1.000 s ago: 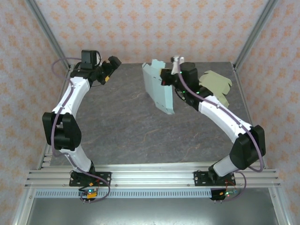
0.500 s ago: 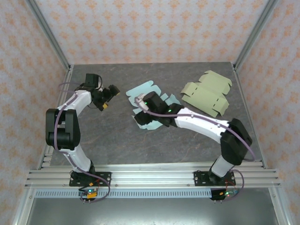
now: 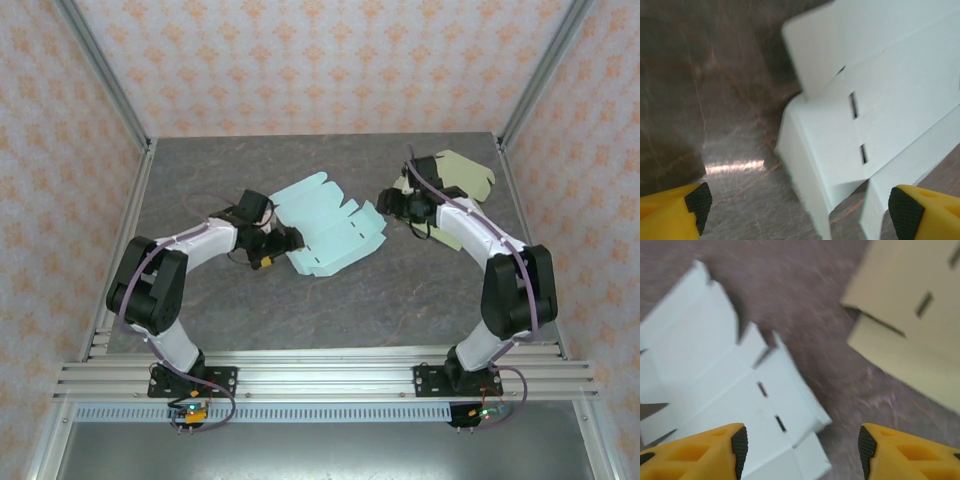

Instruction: Fold the paper box

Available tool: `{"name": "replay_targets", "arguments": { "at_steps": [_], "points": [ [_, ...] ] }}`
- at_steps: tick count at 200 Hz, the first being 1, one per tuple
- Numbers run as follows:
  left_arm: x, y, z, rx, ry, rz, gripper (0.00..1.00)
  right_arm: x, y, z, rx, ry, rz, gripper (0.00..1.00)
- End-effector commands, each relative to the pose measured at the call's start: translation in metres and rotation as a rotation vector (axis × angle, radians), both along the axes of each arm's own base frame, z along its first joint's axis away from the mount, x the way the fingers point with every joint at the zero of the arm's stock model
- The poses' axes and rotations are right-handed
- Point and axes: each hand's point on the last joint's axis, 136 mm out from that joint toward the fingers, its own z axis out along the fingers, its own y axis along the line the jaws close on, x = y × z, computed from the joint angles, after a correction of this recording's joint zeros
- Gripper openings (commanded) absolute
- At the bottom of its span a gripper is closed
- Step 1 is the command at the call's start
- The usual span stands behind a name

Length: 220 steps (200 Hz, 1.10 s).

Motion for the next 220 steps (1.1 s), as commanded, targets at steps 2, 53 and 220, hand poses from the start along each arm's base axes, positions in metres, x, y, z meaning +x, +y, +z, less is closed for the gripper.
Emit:
{"name": "replay_targets", "arguments": {
  "at_steps": [2, 53, 220],
  "points": [
    [0.006, -0.002, -0.005, 0.001, -0.029, 0.051, 0.85, -0.028, 0.014, -0.016, 0.206, 0.181, -0.168, 0.62],
    [0.019, -0.041, 0.000, -0.088, -0.009, -0.018, 0.53, -0.036, 0.048, -0.047, 0.628, 0.337, -0.416, 0.63],
    [0.014, -0.092, 0.040, -0.291, 0.017, -0.103, 0.56, 0.000, 0.059, -0.053, 0.545, 0.257, -0.270, 0.07]
  ]
}}
